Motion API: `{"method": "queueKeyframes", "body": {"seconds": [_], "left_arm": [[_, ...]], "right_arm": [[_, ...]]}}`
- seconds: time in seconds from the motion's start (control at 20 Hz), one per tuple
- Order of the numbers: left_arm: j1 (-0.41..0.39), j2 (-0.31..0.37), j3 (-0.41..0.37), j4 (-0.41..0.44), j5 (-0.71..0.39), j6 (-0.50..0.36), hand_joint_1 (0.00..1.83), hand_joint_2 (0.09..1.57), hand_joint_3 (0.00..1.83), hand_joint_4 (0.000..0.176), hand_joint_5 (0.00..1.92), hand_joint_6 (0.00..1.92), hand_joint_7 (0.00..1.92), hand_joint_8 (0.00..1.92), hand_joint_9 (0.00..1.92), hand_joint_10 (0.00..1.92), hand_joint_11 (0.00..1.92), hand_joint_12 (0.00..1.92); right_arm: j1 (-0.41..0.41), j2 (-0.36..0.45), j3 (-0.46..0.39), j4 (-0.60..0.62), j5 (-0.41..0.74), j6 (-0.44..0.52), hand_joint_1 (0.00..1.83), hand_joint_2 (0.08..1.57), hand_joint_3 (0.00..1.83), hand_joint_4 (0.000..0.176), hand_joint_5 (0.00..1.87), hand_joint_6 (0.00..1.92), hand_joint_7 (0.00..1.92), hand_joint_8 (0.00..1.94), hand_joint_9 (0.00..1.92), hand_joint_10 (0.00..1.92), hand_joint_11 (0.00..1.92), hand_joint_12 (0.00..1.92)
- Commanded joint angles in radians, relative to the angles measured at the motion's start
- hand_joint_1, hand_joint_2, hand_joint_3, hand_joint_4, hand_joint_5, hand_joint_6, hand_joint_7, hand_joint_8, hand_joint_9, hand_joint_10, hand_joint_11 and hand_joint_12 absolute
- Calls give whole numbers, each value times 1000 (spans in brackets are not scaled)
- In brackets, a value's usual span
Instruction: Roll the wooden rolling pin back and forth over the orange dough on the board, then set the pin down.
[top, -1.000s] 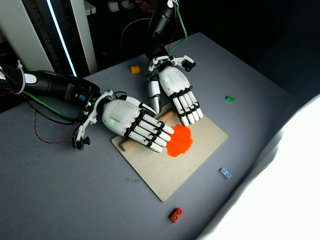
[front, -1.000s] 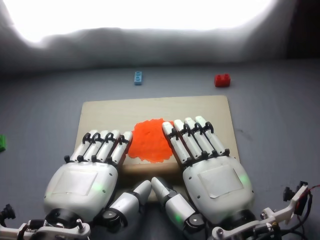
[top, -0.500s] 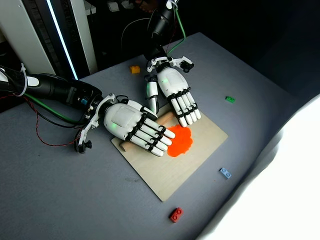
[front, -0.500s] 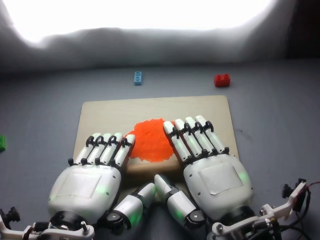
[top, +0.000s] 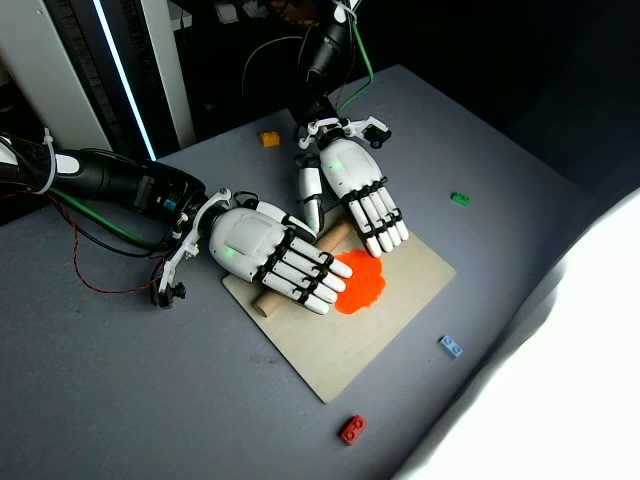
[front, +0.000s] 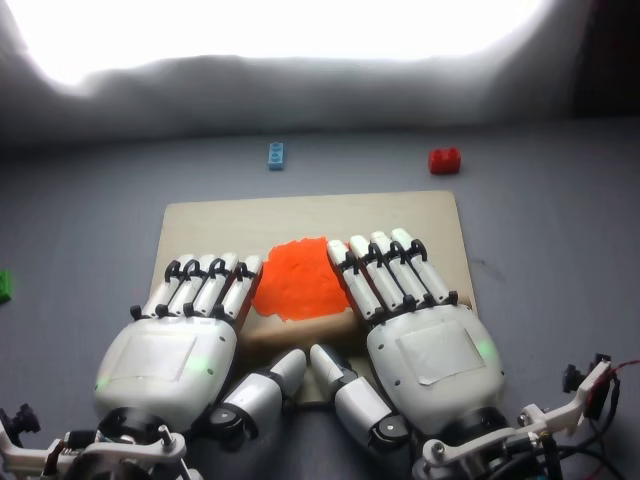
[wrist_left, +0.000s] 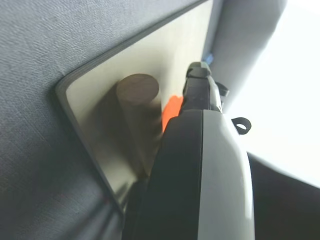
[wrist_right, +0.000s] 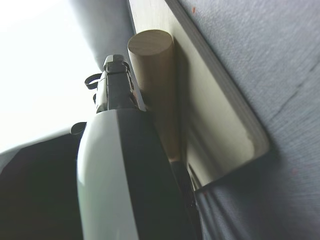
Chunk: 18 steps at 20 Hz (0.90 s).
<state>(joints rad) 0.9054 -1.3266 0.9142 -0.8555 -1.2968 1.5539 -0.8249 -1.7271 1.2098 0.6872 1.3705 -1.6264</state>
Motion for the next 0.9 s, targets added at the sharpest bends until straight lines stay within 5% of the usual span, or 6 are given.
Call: {"method": "queueKeyframes", "body": {"seconds": [0.0, 0.85], "left_arm": [[-10, -3, 8, 56, -97, -1, 0, 1403, 0, 0, 0, 0, 0, 0, 0, 0, 0, 0], [-22, -12, 24, 46, -87, -14, 0, 1409, 0, 0, 0, 0, 0, 0, 0, 0, 0, 0]], "right_arm": [[12, 0, 4, -70, 92, 5, 0, 1417, 36, 0, 0, 0, 0, 0, 0, 0, 0, 0], [32, -6, 39, -17, 73, 20, 0, 1430, 38, 0, 0, 0, 0, 0, 0, 0, 0, 0]]}}
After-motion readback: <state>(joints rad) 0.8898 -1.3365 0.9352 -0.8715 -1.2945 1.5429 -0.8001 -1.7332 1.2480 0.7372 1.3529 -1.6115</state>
